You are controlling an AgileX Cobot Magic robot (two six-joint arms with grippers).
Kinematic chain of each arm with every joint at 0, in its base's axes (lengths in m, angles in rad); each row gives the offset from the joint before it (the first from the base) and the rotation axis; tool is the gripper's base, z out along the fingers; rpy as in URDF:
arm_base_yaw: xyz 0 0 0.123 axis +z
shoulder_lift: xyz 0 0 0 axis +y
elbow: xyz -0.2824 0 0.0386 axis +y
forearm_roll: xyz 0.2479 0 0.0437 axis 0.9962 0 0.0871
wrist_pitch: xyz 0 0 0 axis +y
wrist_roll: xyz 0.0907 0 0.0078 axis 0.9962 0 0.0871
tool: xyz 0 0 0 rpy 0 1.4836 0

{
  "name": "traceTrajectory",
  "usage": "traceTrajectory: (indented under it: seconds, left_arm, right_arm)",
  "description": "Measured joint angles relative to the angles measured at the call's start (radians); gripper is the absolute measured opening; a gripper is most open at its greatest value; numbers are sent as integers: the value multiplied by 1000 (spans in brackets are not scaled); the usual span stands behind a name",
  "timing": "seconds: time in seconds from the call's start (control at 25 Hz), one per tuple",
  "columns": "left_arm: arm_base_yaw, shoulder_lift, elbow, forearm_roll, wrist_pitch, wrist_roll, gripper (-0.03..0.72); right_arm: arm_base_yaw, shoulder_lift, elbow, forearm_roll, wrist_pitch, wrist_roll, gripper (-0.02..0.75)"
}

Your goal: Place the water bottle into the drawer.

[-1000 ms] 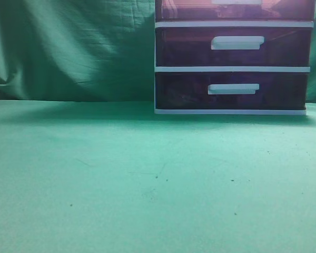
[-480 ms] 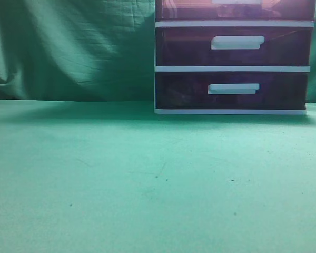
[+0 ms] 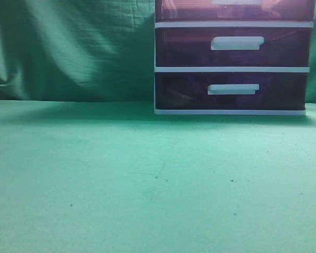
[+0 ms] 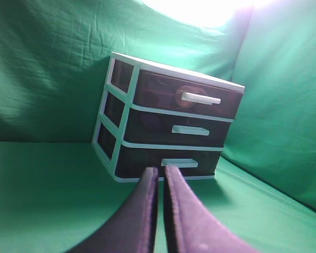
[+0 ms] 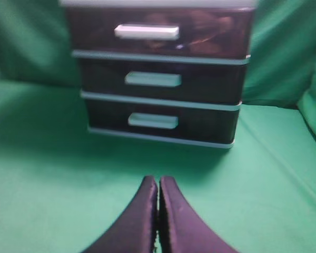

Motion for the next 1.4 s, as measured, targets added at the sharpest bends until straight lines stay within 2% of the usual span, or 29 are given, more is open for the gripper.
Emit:
traceTrajectory:
  seconds: [0.12,0.32,0.4,0.6,1.4]
  left_arm:
    - [0,0,0,0,0,0,0]
    - [0,0,0,0,0,0,0]
    - [0,0,0,0,2,0,0]
    - [0,0,0,0,2,0,0]
    - [0,0,0,0,2,0,0]
  right_arm:
    - [-10,-122,66,2,10,-68,0]
    - [-89,-269,205,-182,-9,161,0]
    - [-114,-271,253,-204,-16,196,0]
    - [-131,-271,362,-187,-50,216,0]
    - [-131,-271,363,-186,-21,220,0]
